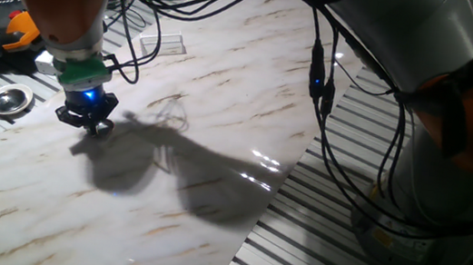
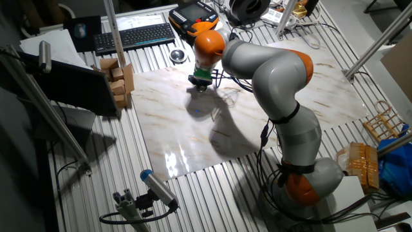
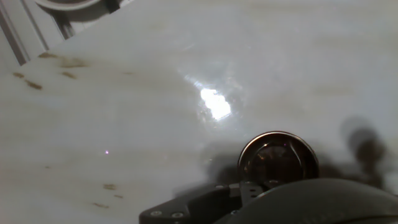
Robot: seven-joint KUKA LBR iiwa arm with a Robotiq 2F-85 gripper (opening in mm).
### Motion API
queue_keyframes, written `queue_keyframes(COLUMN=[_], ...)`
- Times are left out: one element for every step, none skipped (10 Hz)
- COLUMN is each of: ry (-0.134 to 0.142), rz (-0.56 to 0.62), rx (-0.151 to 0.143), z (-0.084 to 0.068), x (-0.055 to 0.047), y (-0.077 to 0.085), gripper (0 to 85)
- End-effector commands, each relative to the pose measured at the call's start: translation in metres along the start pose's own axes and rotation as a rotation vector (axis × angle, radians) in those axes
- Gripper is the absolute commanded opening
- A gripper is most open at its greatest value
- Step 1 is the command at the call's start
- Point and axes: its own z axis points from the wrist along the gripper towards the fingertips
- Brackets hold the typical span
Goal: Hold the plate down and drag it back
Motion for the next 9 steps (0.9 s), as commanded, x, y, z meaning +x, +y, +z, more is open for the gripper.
queue_keyframes(ry=[-0.002,-0.005,-0.004,0.005,0.009,0.021,0.025,0.027,0.020], rz=[0.002,0.002,-0.001,-0.010,-0.019,-0.034,-0.050,-0.065,-0.088], rx=[-0.001,-0.001,-0.004,-0.004,-0.002,-0.015,-0.006,-0.011,-0.011], z=[0.000,0.000,-0.003,-0.009,-0.016,-0.027,-0.036,-0.041,-0.045], x=[0.000,-0.001,-0.005,-0.010,-0.012,-0.017,-0.020,-0.023,-0.026], y=[0.001,0.000,-0.001,-0.003,-0.005,-0.009,-0.011,-0.014,-0.017], gripper=[0.0,0.0,0.0,0.0,0.0,0.0,0.0,0.0,0.0])
